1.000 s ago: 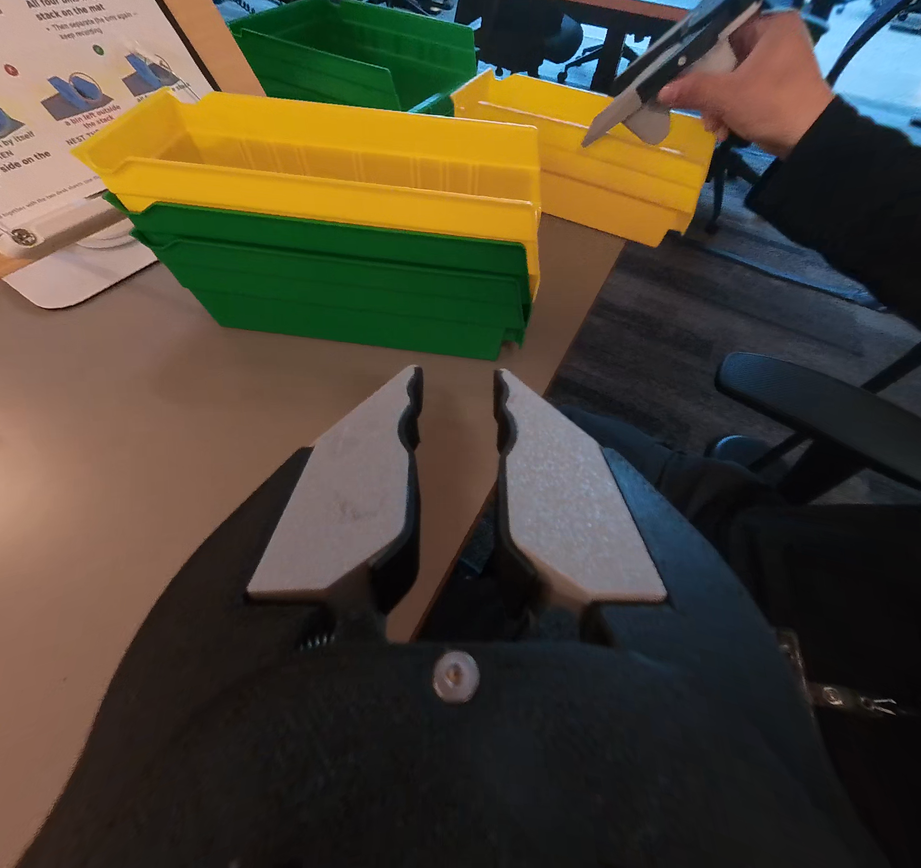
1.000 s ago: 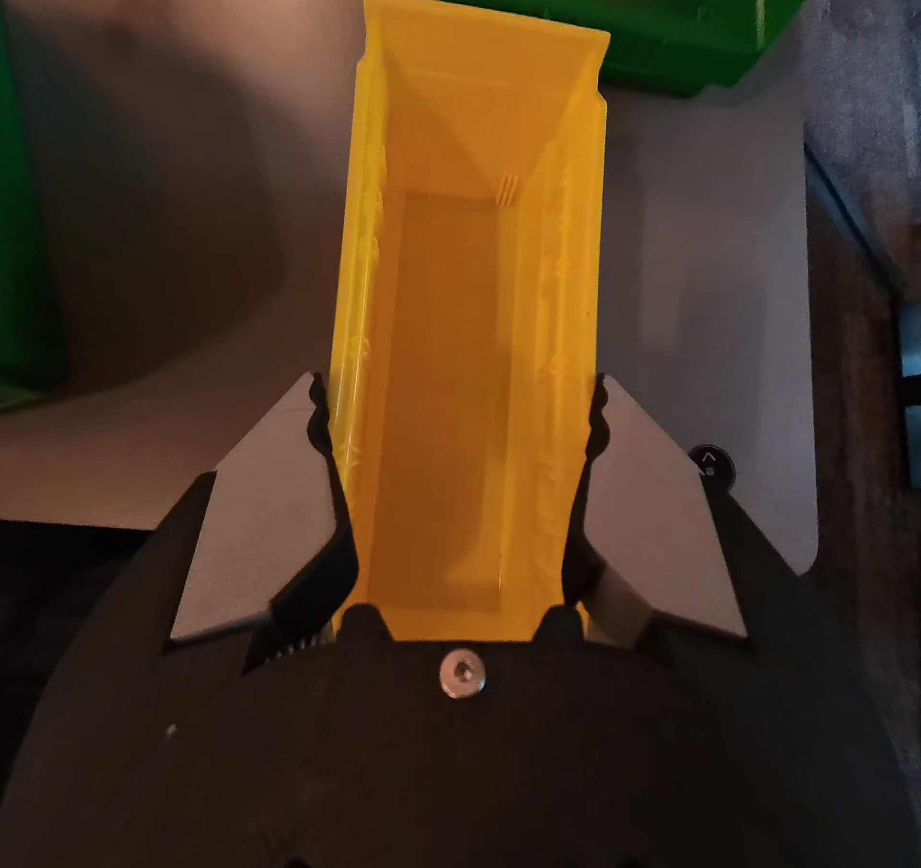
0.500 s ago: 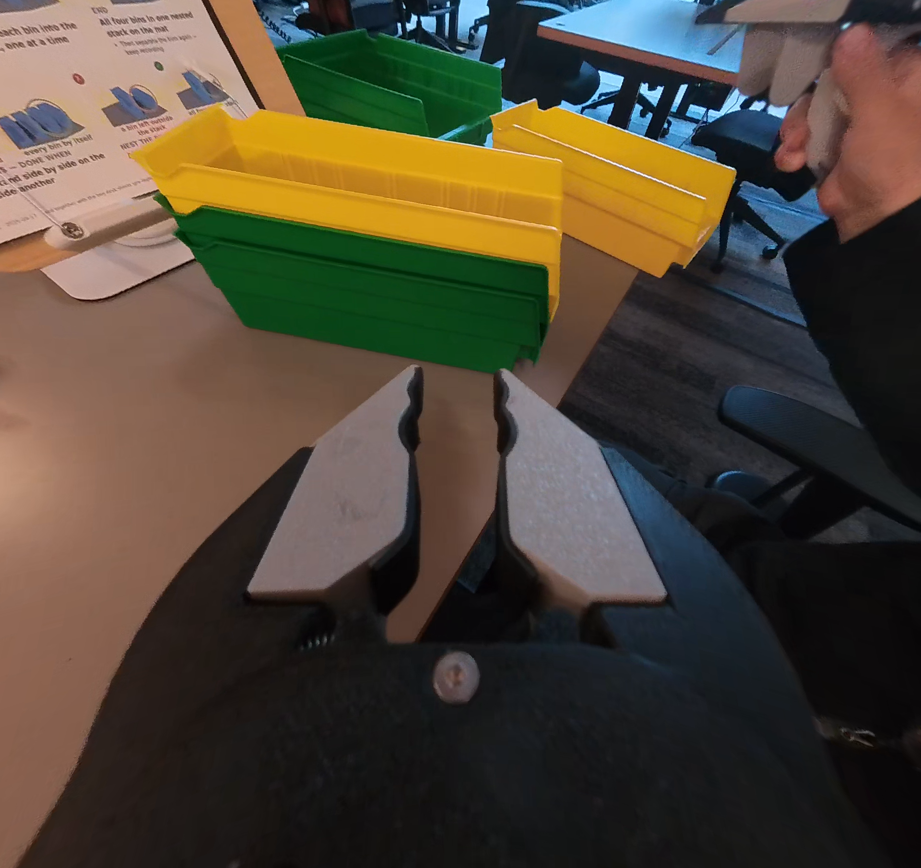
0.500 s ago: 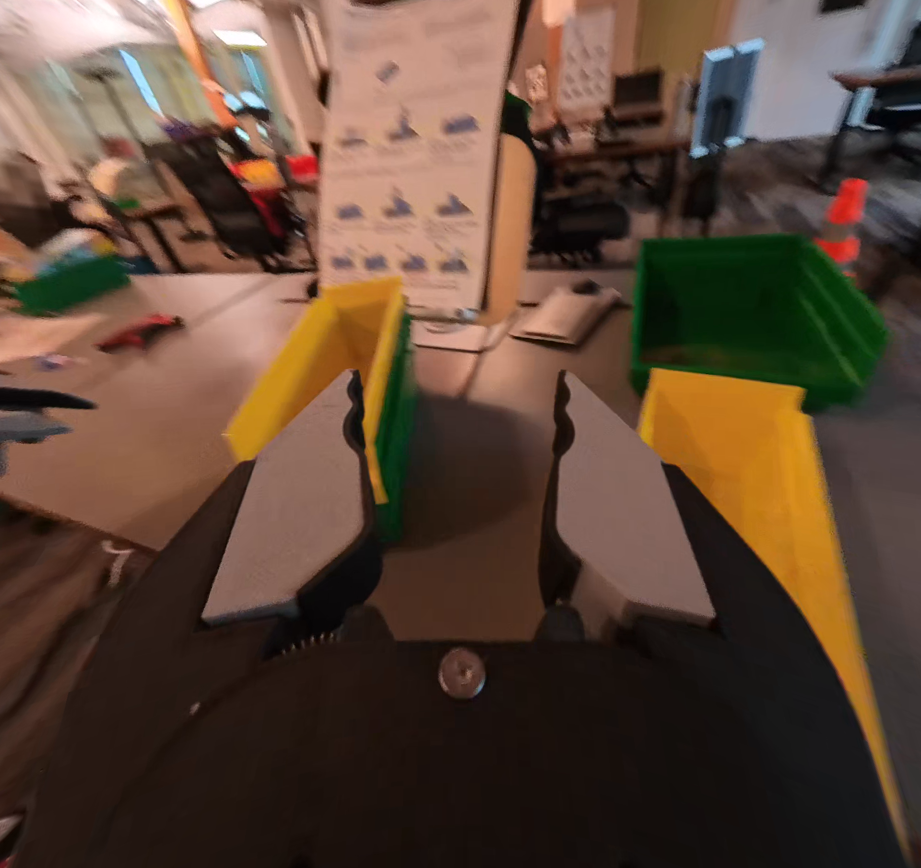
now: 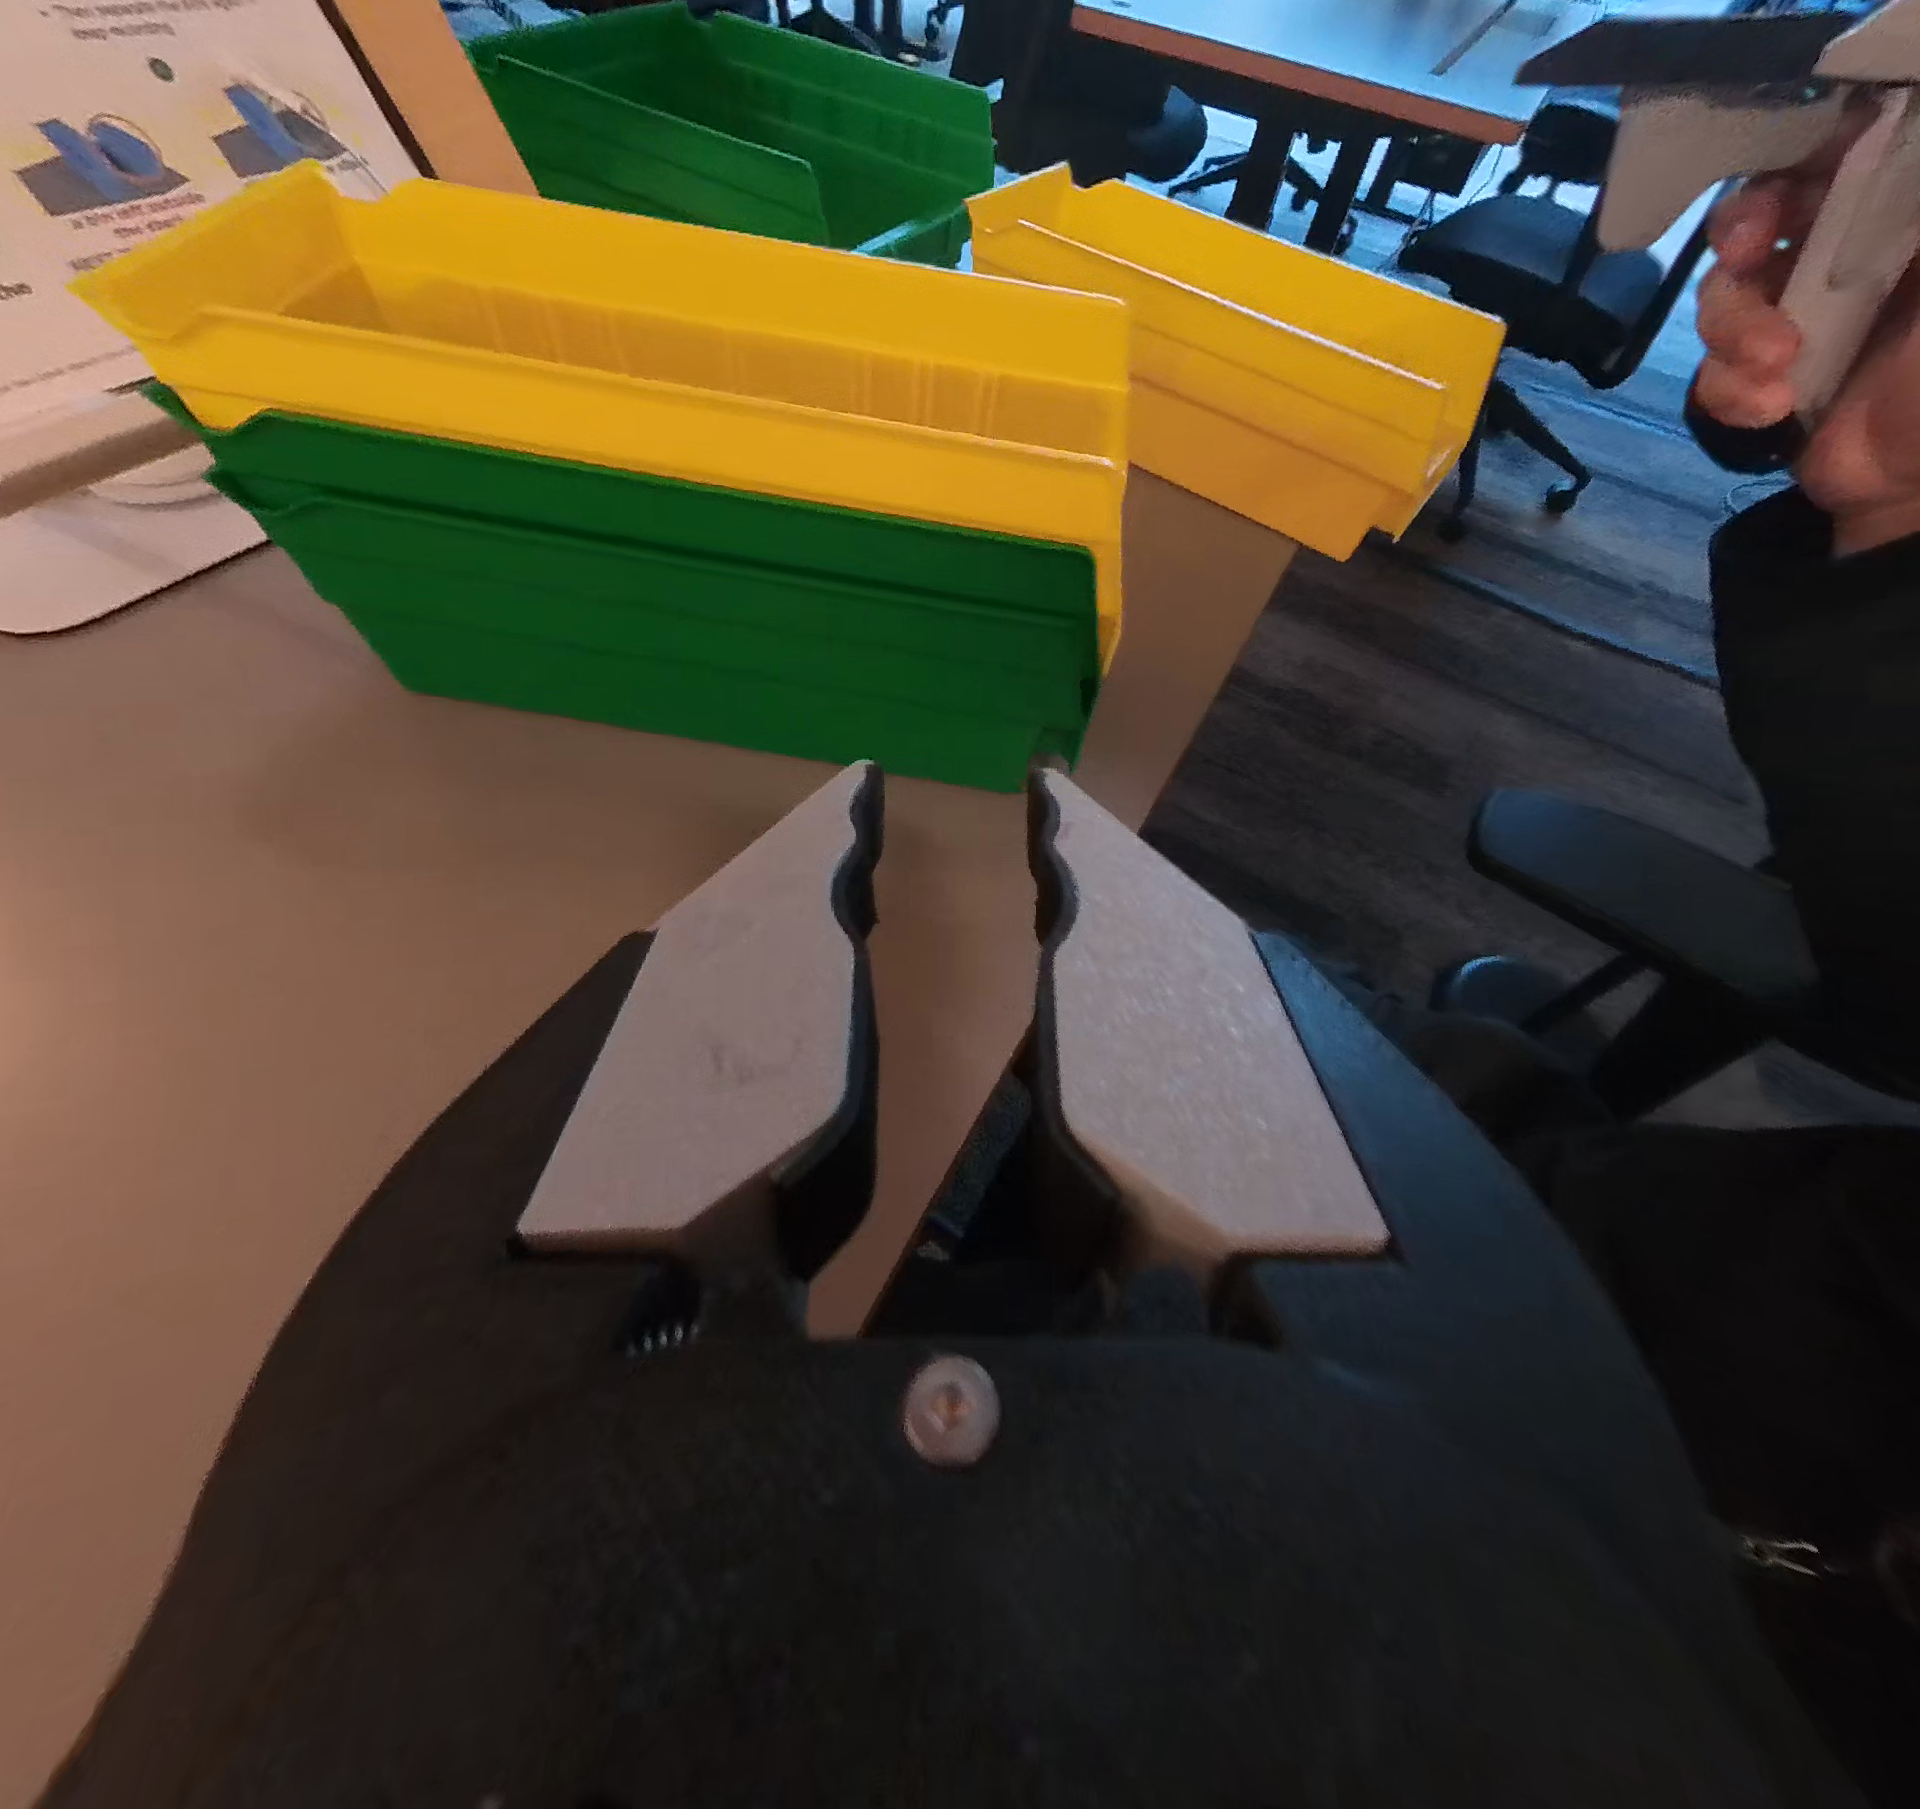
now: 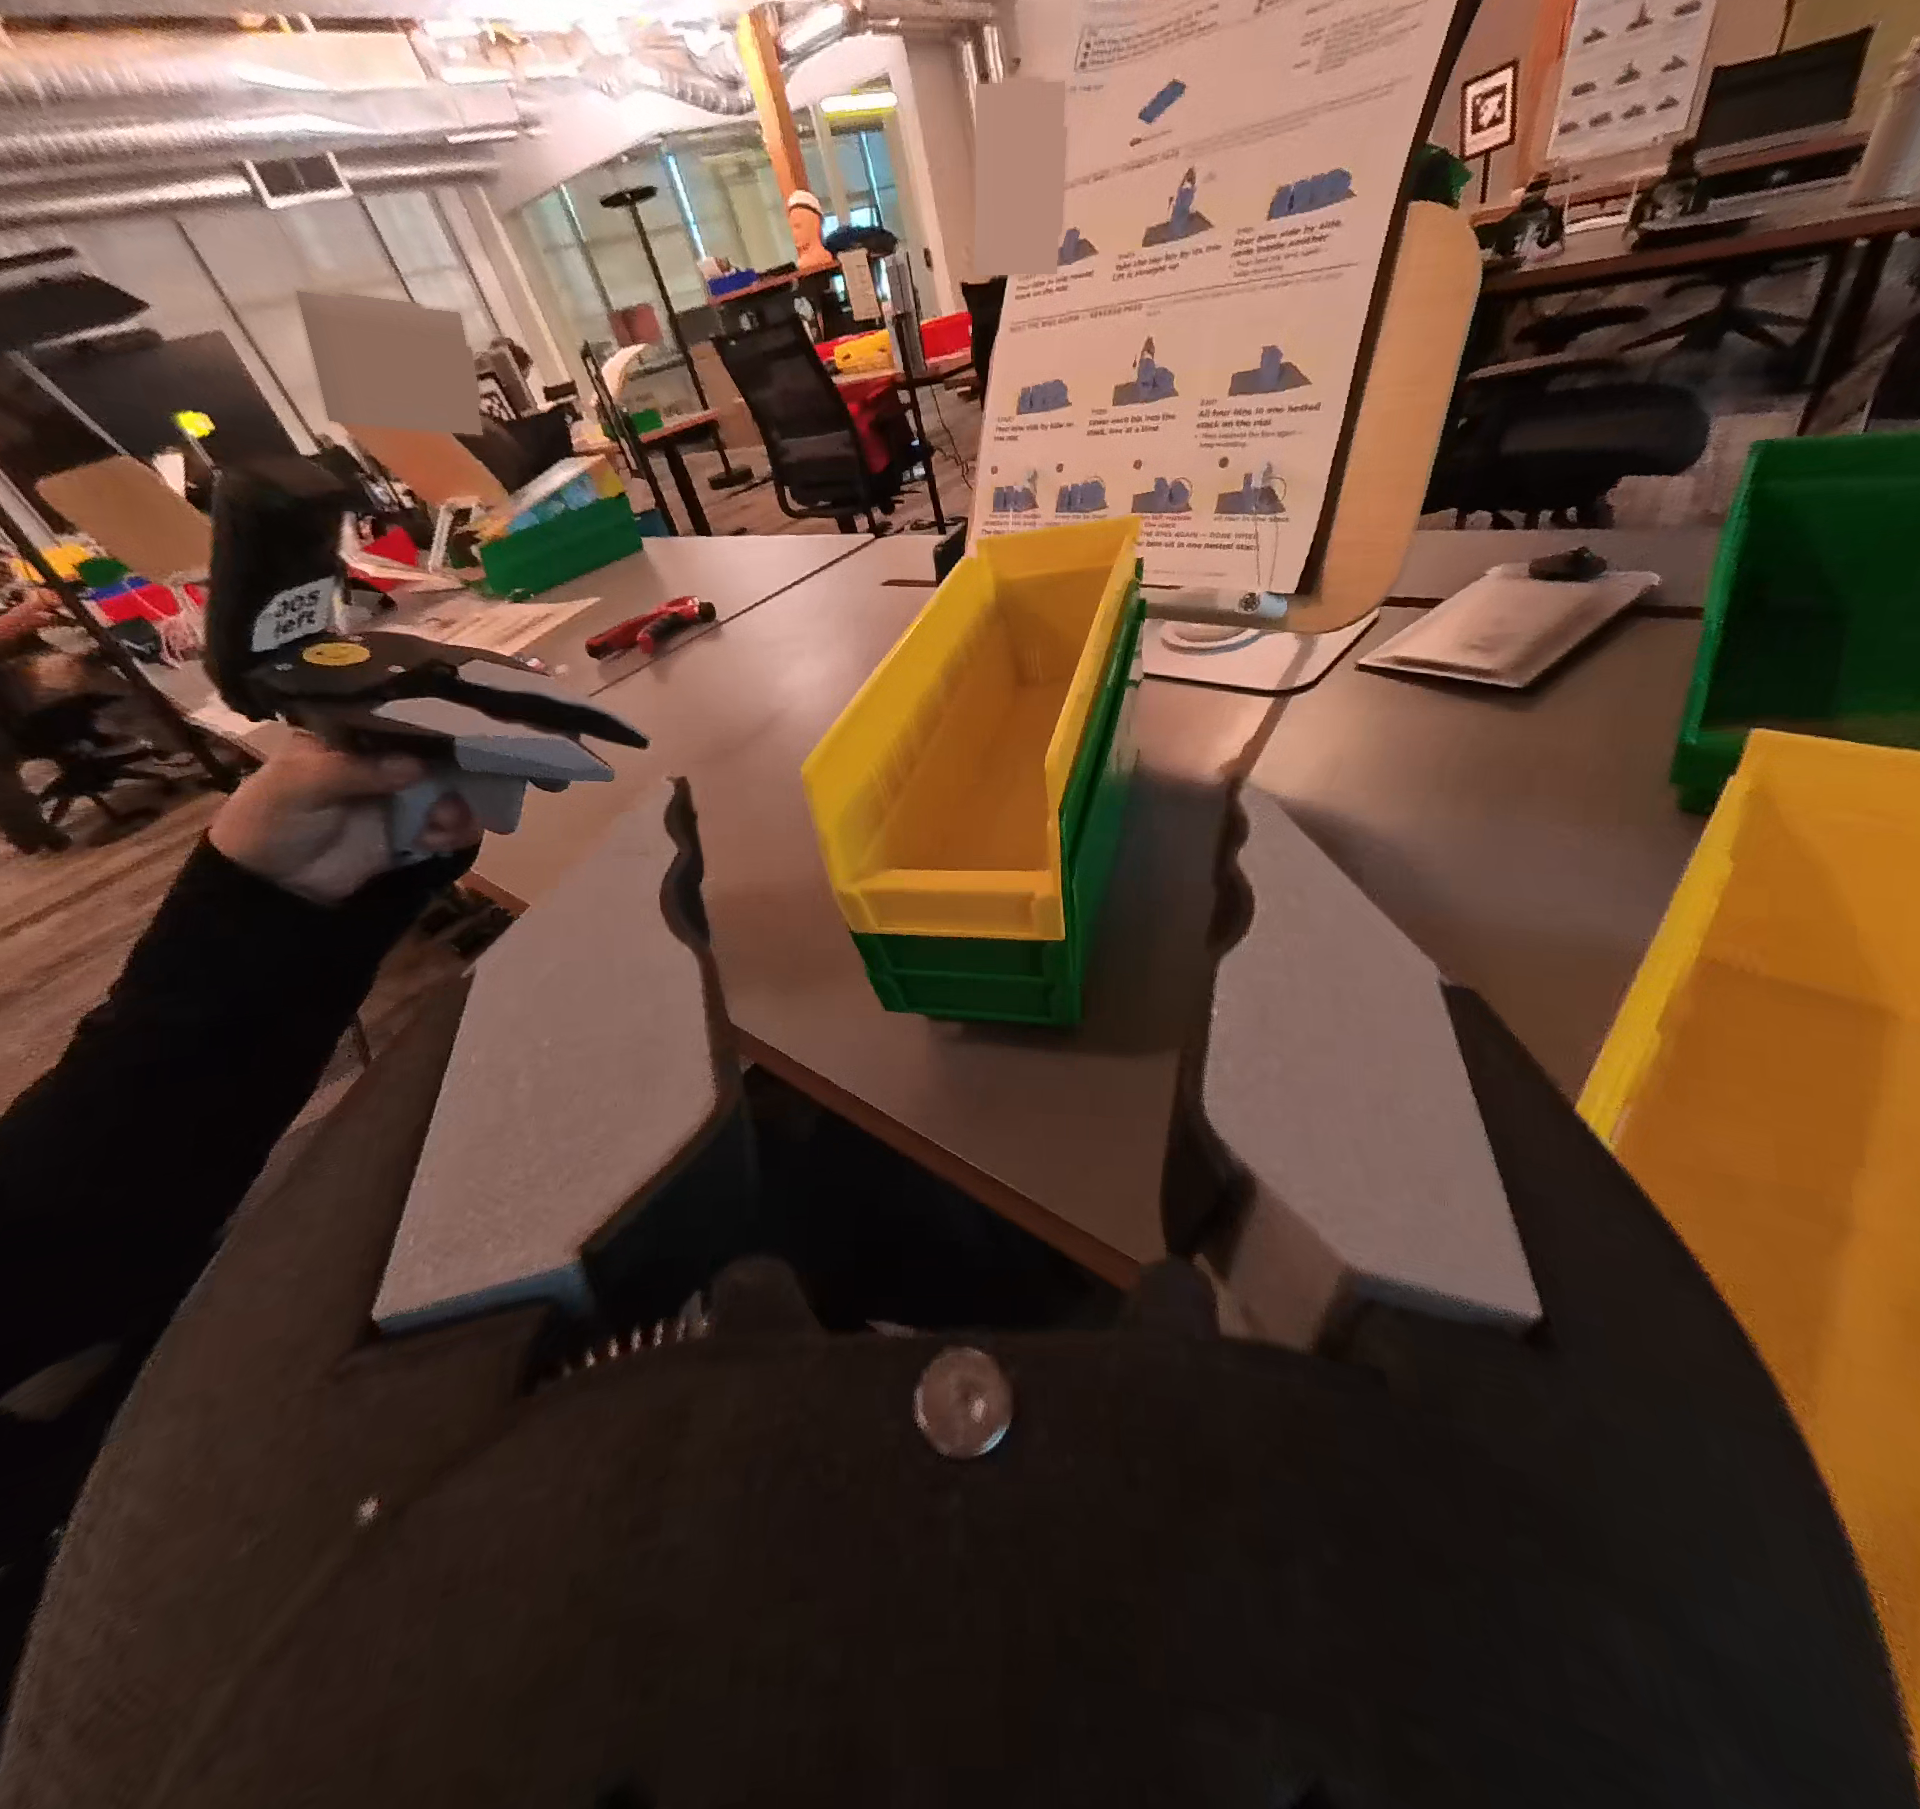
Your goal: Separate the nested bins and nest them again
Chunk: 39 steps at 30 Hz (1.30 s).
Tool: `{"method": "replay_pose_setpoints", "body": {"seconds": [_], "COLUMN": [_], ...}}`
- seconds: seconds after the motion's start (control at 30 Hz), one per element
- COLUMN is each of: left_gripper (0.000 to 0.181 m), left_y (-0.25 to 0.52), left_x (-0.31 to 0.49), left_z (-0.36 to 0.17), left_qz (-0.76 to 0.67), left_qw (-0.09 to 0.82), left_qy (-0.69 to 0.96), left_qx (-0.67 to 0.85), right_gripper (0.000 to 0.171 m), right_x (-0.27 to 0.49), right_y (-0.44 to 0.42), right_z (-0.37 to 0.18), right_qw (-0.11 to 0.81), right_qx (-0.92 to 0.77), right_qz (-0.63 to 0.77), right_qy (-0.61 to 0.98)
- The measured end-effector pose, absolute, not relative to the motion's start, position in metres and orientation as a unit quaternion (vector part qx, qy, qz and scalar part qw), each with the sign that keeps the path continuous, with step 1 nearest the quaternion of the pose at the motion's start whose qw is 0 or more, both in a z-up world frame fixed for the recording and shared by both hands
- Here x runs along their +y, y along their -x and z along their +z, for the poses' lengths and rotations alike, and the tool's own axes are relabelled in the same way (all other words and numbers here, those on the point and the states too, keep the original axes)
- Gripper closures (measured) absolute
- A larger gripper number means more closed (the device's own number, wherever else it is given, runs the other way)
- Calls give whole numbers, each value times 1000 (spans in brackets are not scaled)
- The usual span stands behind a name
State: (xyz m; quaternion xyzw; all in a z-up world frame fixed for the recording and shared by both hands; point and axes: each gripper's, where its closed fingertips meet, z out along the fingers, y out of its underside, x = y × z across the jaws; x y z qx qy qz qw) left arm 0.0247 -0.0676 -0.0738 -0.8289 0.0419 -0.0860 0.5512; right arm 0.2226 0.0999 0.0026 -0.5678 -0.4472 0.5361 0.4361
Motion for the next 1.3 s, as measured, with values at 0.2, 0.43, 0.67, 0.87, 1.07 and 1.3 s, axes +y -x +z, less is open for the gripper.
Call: {"method": "replay_pose_setpoints", "body": {"seconds": [0.2, 0.43, 0.67, 0.87, 1.07, 1.3], "left_gripper": [156, 156, 156, 156, 156, 156], "left_y": [-32, -29, -26, -27, -29, -28], "left_x": [-71, -76, -76, -74, -74, -74], "left_z": [-73, -65, -68, -72, -73, -74], "left_qz": [-78, -76, -71, -71, -66, -65], "left_qw": [548, 559, 555, 550, 548, 547], "left_qy": [831, 824, 827, 830, 831, 832], "left_qx": [54, 54, 56, 58, 64, 64], "right_gripper": [70, 84, 131, 139, 171, 171], "right_x": [104, 97, 88, 76, 83, 80], "right_y": [-215, -210, -214, -212, -211, -210], "right_z": [-15, -18, -15, -8, -28, -30], "right_qw": [424, 409, 406, 395, 381, 378], "right_qx": [-451, -460, -485, -490, -511, -520], "right_qz": [516, 521, 534, 565, 529, 525], "right_qy": [592, 591, 560, 533, 561, 558]}}
